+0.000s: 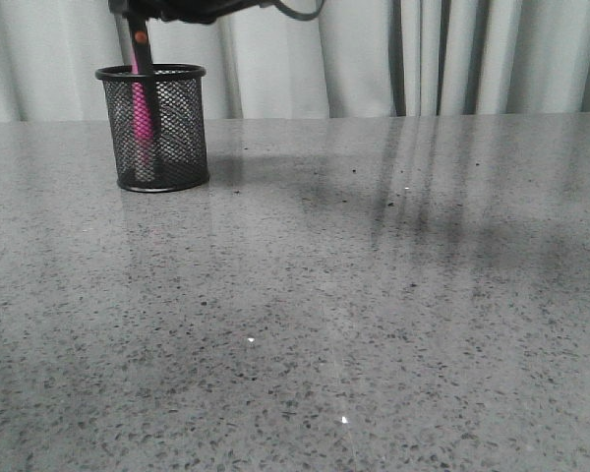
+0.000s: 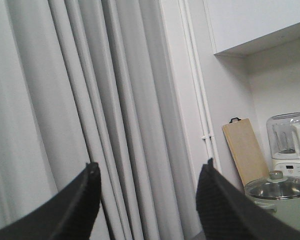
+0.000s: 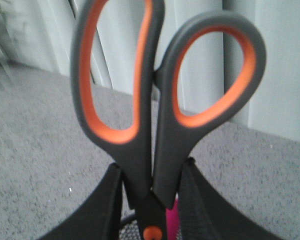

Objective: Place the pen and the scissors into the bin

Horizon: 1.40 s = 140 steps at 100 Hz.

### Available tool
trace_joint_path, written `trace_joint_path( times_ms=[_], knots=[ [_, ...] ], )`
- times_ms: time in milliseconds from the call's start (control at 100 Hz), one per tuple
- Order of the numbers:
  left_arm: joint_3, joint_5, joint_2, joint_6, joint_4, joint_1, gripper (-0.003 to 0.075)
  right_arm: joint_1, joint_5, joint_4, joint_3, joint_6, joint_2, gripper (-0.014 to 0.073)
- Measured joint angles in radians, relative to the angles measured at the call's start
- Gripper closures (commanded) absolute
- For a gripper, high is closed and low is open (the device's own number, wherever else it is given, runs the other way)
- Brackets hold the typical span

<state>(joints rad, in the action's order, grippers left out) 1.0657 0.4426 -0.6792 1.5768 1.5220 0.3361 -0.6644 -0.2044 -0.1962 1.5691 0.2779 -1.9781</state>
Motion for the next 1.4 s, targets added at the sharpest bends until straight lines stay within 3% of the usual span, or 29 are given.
trace_joint_path(
  times_ms=[110, 180, 400, 510, 600, 640, 690, 740, 780, 880, 1020, 1240, 1400],
  knots=[
    [0.0, 0.006, 0.0, 0.0, 0.0, 0.0, 0.0335, 0.002, 0.034, -0.003, 0.0, 0.0, -0.004, 0.065],
    [0.0, 0.006, 0.0, 0.0, 0.0, 0.0, 0.0335, 0.002, 0.037, -0.005, 0.0, 0.0, -0.004, 0.0581],
    [-0.003, 0.006, 0.002, 0.0, 0.0, 0.0, 0.0335, 0.002, 0.048, 0.001, 0.0, 0.0, -0.004, 0.0107],
    [-0.03, -0.006, 0.019, -0.002, -0.004, 0.0, 0.0389, 0.002, 0.053, 0.005, 0.0, 0.0, 0.006, -0.0003],
    [-0.065, -0.064, 0.055, -0.024, -0.005, 0.0, 0.0495, 0.002, 0.085, 0.005, 0.0, 0.0, 0.045, 0.0051],
    [-0.083, -0.097, 0.074, -0.033, -0.006, 0.0, 0.0561, 0.004, 0.107, 0.005, 0.0, 0.0, 0.074, 0.0134],
    [-0.118, -0.151, 0.106, -0.04, -0.006, 0.0, 0.0644, 0.005, 0.151, 0.007, 0.0, 0.0, 0.116, 0.0288],
    [-0.155, -0.209, 0.144, -0.044, -0.006, 0.0, 0.0725, 0.006, 0.204, 0.007, 0.0, 0.0, 0.159, 0.0524],
    [-0.186, -0.257, 0.18, -0.044, -0.004, 0.0, 0.0738, 0.006, 0.264, 0.007, 0.0, 0.0, 0.214, 0.0677],
    [-0.297, -0.358, 0.278, -0.046, 0.003, 0.0, 0.0739, 0.007, 0.396, -0.031, -0.015, 0.0, 0.336, 0.0655],
    [-0.479, -0.443, 0.44, -0.048, 0.025, 0.0, 0.0739, 0.007, 0.424, -0.131, -0.179, 0.0, 0.571, 0.0655],
    [-0.749, -0.458, 0.635, -0.048, 0.152, 0.0, 0.0739, 0.007, 0.428, -0.21, -0.669, -0.004, 1.074, 0.0655],
    [-0.84, -0.46, 0.683, -0.048, 0.268, 0.0, 0.0739, 0.007, 0.476, -0.231, -0.955, -0.007, 1.481, 0.0655]
  ],
)
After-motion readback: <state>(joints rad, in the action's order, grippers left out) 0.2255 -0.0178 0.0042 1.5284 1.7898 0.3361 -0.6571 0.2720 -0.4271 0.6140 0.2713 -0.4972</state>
